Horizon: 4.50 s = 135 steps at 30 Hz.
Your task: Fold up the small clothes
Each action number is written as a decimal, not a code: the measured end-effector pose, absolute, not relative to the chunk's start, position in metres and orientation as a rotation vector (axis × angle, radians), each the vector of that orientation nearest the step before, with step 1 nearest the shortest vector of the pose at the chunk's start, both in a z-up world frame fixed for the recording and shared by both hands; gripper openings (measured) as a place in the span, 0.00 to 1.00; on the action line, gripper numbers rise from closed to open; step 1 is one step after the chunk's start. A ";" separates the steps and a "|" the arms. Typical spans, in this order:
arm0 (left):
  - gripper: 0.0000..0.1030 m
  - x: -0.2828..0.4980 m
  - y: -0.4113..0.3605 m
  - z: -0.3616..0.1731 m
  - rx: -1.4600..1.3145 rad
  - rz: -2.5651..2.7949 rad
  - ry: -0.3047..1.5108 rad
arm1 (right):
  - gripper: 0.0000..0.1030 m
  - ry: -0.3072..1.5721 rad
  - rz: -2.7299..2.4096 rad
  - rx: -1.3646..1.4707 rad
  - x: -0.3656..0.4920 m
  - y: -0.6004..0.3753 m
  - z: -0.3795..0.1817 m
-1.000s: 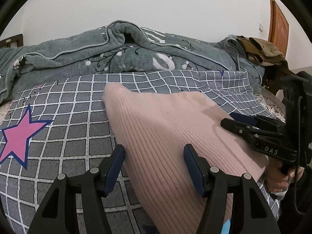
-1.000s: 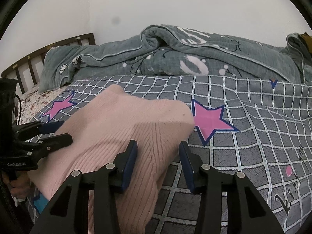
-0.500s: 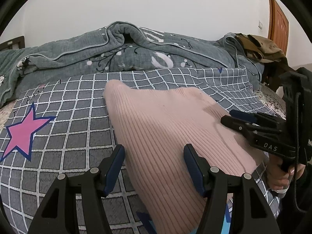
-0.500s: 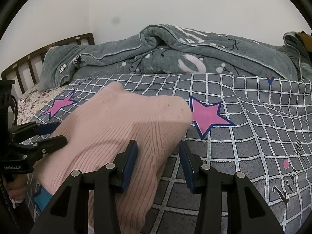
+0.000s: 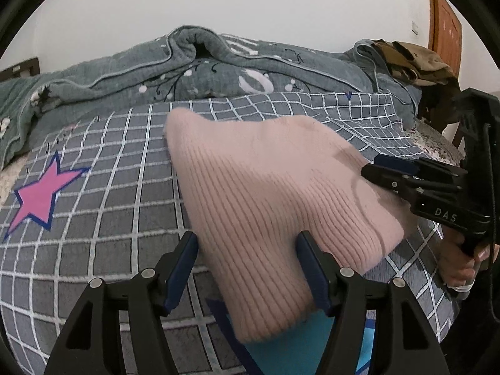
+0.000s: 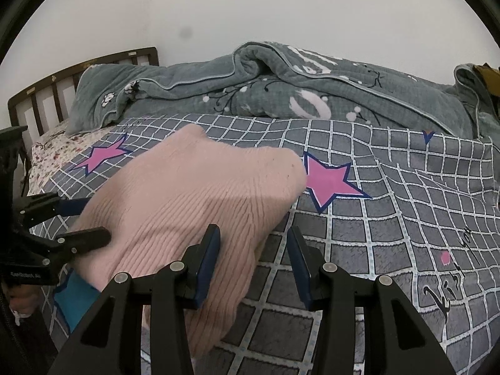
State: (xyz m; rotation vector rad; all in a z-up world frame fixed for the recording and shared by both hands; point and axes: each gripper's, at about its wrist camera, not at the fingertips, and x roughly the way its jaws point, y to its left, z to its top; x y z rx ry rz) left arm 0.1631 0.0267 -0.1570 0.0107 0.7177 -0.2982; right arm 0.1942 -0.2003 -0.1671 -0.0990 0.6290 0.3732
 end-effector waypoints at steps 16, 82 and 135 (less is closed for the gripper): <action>0.62 0.148 0.029 -0.155 -0.002 -0.333 0.724 | 0.19 0.686 0.457 -0.033 0.173 -0.197 -0.179; 0.86 -0.042 0.007 -0.014 -0.031 -0.084 0.590 | 0.98 0.546 0.124 -0.006 -0.047 -0.223 -0.034; 0.86 -0.050 0.016 -0.003 -0.048 -0.023 0.575 | 0.99 0.564 0.111 0.034 -0.059 -0.221 -0.030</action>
